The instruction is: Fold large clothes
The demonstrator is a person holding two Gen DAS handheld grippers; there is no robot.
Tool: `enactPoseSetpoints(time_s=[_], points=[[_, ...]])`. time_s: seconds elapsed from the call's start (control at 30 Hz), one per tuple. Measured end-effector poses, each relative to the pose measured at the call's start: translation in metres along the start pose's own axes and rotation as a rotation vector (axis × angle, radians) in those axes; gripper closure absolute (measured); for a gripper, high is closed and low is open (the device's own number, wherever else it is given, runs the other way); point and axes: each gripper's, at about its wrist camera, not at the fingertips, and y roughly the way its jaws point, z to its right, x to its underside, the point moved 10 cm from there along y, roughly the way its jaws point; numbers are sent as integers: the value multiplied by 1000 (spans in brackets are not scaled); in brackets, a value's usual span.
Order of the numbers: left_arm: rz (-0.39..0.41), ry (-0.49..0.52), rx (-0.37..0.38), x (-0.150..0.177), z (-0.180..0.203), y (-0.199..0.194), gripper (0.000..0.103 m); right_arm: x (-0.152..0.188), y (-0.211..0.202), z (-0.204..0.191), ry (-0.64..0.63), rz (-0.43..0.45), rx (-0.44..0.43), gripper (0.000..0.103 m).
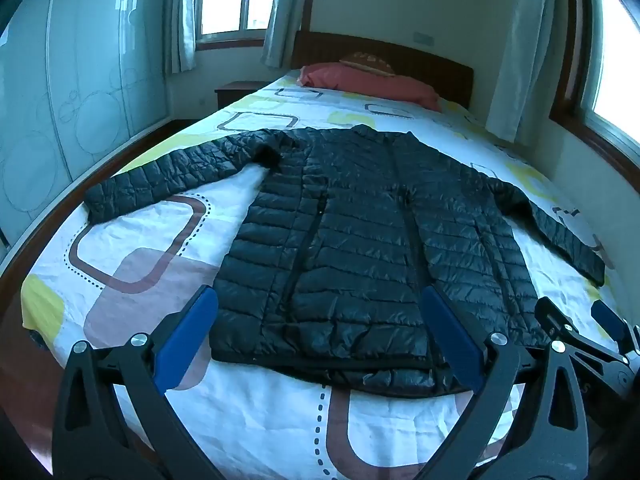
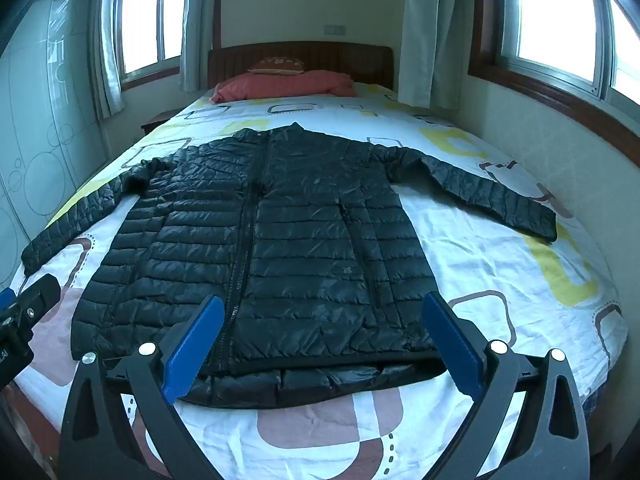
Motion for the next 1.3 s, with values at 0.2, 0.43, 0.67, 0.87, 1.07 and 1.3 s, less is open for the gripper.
enactPoseSetpoints(time_s=[0.2, 0.43, 0.67, 0.87, 1.07, 1.3], points=[[11, 21, -5, 0, 4, -1, 2, 1, 0, 0, -4, -3, 6, 5], [11, 26, -7, 3, 6, -3, 2, 1, 1, 0, -5, -3, 5, 5], [7, 22, -7, 3, 5, -1, 2, 2, 0, 0, -4, -3, 4, 5], [6, 25, -8, 5, 6, 0, 2, 2, 1, 0, -4, -3, 4, 5], [6, 24, -8, 4, 6, 0, 2, 2, 0, 0, -4, -3, 5, 5], [4, 28, -8, 8, 8, 0, 2, 2, 0, 0, -4, -3, 5, 5]])
